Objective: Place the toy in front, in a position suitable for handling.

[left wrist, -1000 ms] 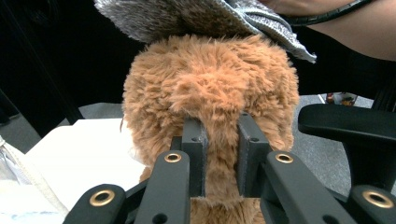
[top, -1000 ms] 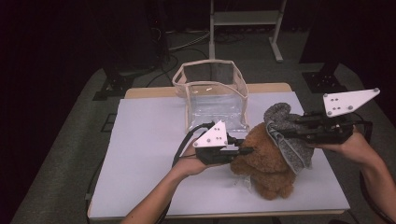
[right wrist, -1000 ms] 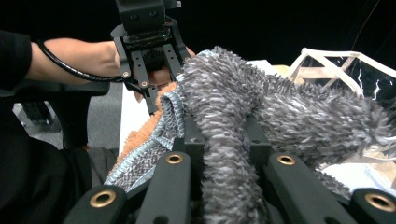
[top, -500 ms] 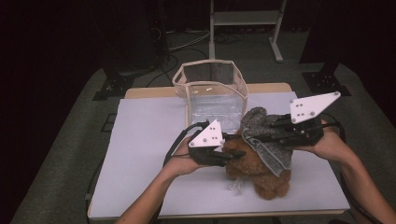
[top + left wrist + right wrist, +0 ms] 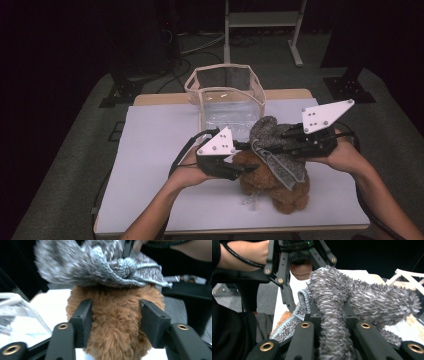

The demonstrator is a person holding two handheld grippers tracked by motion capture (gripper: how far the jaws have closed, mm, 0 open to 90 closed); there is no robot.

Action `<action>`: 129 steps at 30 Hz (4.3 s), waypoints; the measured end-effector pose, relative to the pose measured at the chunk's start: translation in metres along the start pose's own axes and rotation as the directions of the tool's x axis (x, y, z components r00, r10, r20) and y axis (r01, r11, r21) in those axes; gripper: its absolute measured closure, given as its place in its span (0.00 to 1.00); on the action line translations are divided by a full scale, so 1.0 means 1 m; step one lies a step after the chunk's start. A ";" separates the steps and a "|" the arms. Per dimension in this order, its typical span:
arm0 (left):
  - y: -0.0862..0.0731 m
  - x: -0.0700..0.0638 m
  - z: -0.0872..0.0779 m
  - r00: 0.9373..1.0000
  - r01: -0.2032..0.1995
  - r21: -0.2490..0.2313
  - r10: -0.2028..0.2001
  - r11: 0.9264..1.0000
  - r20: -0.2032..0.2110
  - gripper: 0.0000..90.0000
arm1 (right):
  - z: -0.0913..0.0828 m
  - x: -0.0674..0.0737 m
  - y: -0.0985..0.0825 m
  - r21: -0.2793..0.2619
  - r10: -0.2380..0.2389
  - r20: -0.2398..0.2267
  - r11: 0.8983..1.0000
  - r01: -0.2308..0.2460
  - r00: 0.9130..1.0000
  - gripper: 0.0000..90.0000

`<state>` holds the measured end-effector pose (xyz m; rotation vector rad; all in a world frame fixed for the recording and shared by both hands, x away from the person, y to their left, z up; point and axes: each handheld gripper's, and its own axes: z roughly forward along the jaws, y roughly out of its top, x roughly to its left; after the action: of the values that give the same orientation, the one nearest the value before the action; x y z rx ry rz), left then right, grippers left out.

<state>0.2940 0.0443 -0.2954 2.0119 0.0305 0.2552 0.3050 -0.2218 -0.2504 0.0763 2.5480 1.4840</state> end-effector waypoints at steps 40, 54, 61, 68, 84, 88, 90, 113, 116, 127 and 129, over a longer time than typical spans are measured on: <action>0.007 -0.002 -0.002 0.999 -0.041 0.050 0.041 0.998 -0.014 0.79 | -0.020 -0.001 0.001 -0.029 0.019 0.029 0.999 -0.018 0.999 0.84; 0.006 0.002 -0.008 1.000 -0.007 0.056 0.007 0.998 -0.009 0.59 | -0.026 -0.005 -0.023 -0.006 0.081 0.041 0.997 -0.081 0.996 0.84; -0.019 0.013 -0.007 0.998 0.062 0.126 -0.063 0.990 0.000 0.60 | 0.023 -0.008 -0.037 0.072 0.099 -0.016 0.993 -0.098 0.995 0.84; -0.071 0.017 -0.004 0.988 0.153 0.216 -0.156 0.964 -0.005 0.61 | 0.065 -0.008 -0.061 0.232 0.113 -0.038 0.967 -0.101 0.993 0.84; -0.062 0.018 0.000 0.993 0.112 0.184 -0.117 0.976 0.013 0.54 | 0.013 -0.015 -0.105 0.196 0.210 0.075 0.955 -0.221 0.975 0.84; -0.055 0.016 0.005 0.995 0.090 0.183 -0.098 0.979 0.030 0.50 | 0.033 -0.014 -0.104 0.206 0.194 0.043 0.958 -0.199 0.980 0.84; -0.053 0.016 0.009 0.996 0.075 0.196 -0.083 0.978 0.037 0.48 | 0.048 -0.012 -0.100 0.217 0.180 0.021 0.959 -0.180 0.983 0.84; -0.072 0.015 0.005 0.995 0.078 0.348 -0.092 0.934 0.023 0.47 | 0.050 -0.009 -0.107 0.157 0.190 0.010 0.969 -0.189 0.982 0.84; -0.069 0.015 -0.005 0.995 0.087 0.328 -0.101 0.941 0.027 0.47 | 0.066 -0.010 -0.102 0.149 0.193 -0.021 0.971 -0.188 0.981 0.84; -0.076 0.011 -0.002 0.997 0.065 0.402 -0.075 0.913 0.011 0.51 | 0.061 -0.007 -0.097 0.115 0.169 -0.003 0.979 -0.168 0.986 0.84; -0.076 0.011 -0.002 0.998 0.058 0.410 -0.068 0.910 0.010 0.52 | 0.053 -0.005 -0.104 0.105 0.187 0.009 0.977 -0.187 0.982 0.84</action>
<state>0.3109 0.0813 -0.3605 2.4280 0.1446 0.1933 0.3256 -0.2289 -0.3656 0.3401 2.6828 1.4081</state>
